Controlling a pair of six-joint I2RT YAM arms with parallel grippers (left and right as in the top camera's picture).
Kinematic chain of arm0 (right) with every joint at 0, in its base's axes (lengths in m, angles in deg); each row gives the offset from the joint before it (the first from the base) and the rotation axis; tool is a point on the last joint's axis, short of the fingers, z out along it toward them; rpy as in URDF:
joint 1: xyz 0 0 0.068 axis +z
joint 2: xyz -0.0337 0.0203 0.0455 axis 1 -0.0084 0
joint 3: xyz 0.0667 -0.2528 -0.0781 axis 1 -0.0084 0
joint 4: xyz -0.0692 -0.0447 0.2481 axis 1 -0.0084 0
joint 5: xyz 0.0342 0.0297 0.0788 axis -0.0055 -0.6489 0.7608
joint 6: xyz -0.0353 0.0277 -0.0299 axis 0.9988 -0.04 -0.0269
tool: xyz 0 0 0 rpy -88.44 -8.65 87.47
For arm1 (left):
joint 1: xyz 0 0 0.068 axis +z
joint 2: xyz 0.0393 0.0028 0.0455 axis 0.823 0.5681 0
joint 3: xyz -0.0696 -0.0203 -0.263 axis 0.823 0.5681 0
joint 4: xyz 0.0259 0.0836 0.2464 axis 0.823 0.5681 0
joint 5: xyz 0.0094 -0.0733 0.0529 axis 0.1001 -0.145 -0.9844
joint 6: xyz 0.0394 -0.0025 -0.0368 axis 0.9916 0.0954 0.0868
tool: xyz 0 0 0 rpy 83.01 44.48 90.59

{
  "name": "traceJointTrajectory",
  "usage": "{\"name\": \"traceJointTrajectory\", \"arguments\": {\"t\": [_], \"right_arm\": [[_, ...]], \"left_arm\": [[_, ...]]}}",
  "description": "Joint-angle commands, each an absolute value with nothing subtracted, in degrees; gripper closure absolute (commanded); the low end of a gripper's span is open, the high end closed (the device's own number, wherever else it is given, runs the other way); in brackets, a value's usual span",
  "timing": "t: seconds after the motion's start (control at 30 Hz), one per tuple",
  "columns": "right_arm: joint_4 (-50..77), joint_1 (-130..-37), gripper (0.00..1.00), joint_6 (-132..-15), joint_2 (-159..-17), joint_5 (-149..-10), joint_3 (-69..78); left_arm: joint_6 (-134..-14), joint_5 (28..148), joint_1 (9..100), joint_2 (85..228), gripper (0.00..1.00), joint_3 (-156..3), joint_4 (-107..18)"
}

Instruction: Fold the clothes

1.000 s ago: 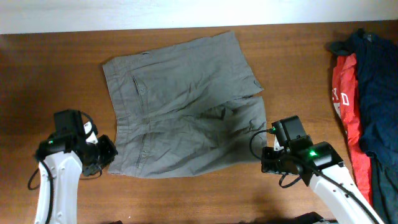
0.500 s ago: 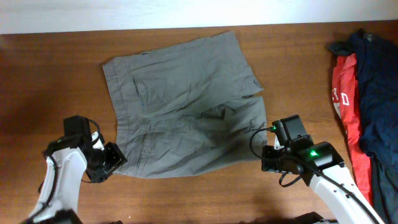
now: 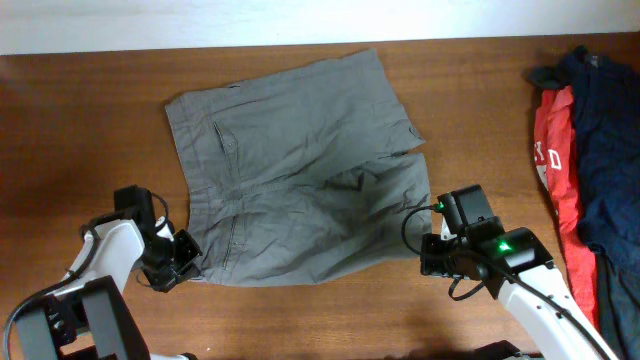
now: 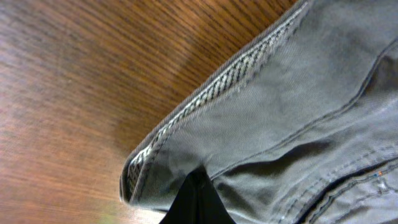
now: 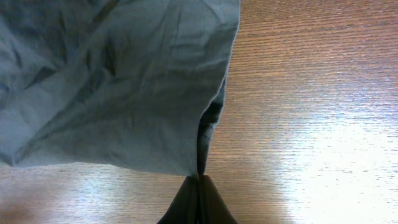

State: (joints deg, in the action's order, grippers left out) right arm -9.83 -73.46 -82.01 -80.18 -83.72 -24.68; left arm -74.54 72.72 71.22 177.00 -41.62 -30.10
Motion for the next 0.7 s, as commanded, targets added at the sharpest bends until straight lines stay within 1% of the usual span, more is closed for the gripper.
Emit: {"name": "traceJointTrajectory", "arguments": {"t": [0.0, 0.27, 0.3, 0.33, 0.47, 0.57, 0.6, 0.67], "right_arm": [[-9.59, -73.9, 0.96, -82.27, -79.59, -84.68, -23.33], [-9.09, -73.9, 0.96, -82.27, -79.59, -84.68, -23.33], [-9.09, -73.9, 0.96, -82.27, -79.59, -84.68, -23.33], [-9.11, -73.9, 0.96, -82.27, -79.59, -84.68, -23.33], [-9.22, -73.9, 0.96, -82.27, -79.59, -84.68, -23.33], [-9.18, -73.9, 0.96, -82.27, -79.59, -84.68, -23.33], [-9.2, -73.9, 0.96, -82.27, -79.59, -84.68, -23.33], [-9.2, -73.9, 0.96, -82.27, -79.59, -84.66, -23.33]], "left_arm": [[-74.39, 73.14, 71.35, 177.94, 0.99, -41.33, -30.52], [-72.97, 73.27, 71.37, 177.92, 1.0, -41.35, -29.8], [-72.46, 73.49, 71.37, 177.92, 0.97, -41.35, -29.29], [-72.22, 73.57, 71.37, 177.92, 0.87, -41.35, -28.64], [-69.67, 73.64, 71.57, 177.9, 0.76, -41.75, -25.97], [-69.64, 73.59, 72.16, 177.68, 0.64, -41.77, -25.25], [-69.6, 73.57, 72.35, 177.68, 0.58, -41.77, -25.27], [-69.6, 73.33, 72.44, 177.7, 0.51, -41.77, -25.29]]}}
